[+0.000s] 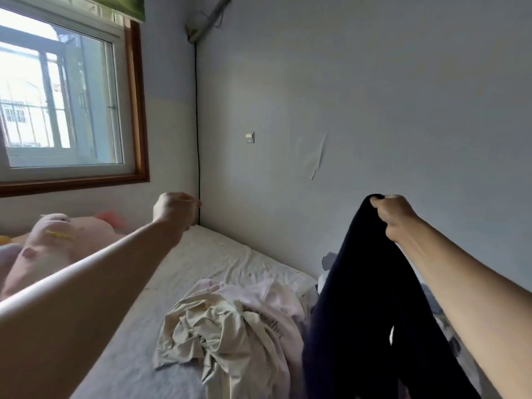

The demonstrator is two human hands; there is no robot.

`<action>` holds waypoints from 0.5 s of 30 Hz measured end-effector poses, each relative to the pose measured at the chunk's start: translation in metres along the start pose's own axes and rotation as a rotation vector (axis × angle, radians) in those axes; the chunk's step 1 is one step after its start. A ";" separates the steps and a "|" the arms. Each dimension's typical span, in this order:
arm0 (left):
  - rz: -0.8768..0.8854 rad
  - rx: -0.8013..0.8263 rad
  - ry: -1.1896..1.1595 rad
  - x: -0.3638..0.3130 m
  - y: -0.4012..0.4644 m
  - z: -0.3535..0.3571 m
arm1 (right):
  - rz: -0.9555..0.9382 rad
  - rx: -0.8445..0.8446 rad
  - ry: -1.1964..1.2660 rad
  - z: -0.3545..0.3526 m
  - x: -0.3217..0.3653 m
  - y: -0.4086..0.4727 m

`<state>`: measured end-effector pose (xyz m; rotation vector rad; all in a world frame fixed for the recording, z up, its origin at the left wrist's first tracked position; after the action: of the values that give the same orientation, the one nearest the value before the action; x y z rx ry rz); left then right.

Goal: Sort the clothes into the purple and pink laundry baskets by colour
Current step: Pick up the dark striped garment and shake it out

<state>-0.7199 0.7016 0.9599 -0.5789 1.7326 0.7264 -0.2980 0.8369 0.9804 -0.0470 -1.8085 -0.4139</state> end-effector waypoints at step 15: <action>-0.070 0.567 0.186 0.025 -0.072 0.126 | -0.057 0.065 0.213 -0.028 0.023 -0.012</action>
<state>-0.5922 0.7422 0.8981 -0.3148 1.9687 0.1122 -0.2811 0.8133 1.0056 0.0915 -1.6143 -0.3852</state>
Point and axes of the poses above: each hand's wrist, its own y-axis towards the middle knuckle, its own z-axis out of the palm, x = y × z, the point moved 8 cm from there along y, towards the middle knuckle, and after that the axes turned 3 degrees about -z, right-handed, at the moved point
